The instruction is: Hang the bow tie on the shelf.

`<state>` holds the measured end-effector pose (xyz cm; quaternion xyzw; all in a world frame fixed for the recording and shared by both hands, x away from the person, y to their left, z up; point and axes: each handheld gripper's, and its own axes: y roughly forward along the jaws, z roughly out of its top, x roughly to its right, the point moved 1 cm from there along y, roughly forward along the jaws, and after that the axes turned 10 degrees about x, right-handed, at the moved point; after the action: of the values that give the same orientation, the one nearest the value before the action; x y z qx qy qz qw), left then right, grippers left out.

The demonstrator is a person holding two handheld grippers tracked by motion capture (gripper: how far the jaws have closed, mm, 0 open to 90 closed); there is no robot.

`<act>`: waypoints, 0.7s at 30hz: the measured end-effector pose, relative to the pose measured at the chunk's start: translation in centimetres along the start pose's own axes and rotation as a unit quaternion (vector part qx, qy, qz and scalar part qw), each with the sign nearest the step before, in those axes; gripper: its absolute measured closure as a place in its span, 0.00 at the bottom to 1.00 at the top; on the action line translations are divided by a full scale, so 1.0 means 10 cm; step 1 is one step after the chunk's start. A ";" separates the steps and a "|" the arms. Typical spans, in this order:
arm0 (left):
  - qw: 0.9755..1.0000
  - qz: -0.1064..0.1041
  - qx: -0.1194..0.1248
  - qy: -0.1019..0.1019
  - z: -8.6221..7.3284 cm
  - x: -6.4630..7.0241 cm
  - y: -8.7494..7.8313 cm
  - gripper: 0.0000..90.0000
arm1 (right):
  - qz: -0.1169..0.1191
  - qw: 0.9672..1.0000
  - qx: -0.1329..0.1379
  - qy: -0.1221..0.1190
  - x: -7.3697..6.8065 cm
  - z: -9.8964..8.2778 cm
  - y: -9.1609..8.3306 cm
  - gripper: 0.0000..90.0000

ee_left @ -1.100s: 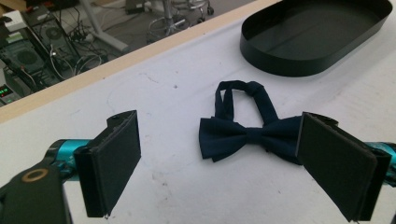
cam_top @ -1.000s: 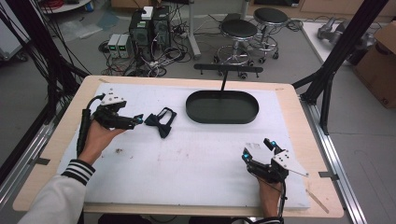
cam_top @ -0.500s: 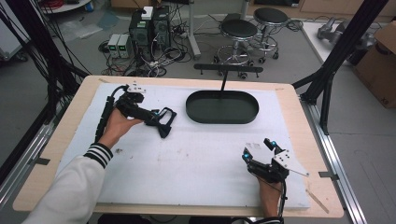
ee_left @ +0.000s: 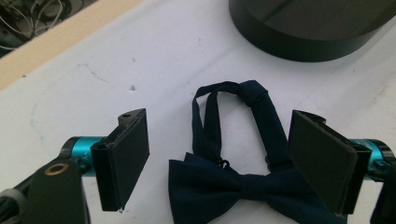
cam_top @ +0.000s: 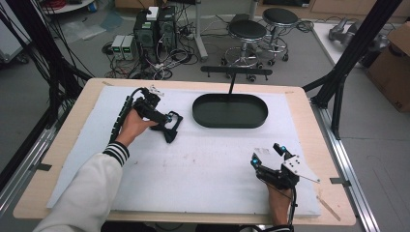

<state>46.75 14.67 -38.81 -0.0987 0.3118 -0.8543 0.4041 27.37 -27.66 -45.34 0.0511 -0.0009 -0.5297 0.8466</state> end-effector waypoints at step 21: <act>0.997 0.013 -0.071 0.007 -0.10 0.03 0.36 0.43 | -0.002 1.000 -0.001 0.003 0.00 0.00 0.00 0.13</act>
<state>48.41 13.12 -41.83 -0.1172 0.3761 -0.8254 0.4044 27.31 -27.65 -45.35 0.0518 0.0025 -0.5309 0.8459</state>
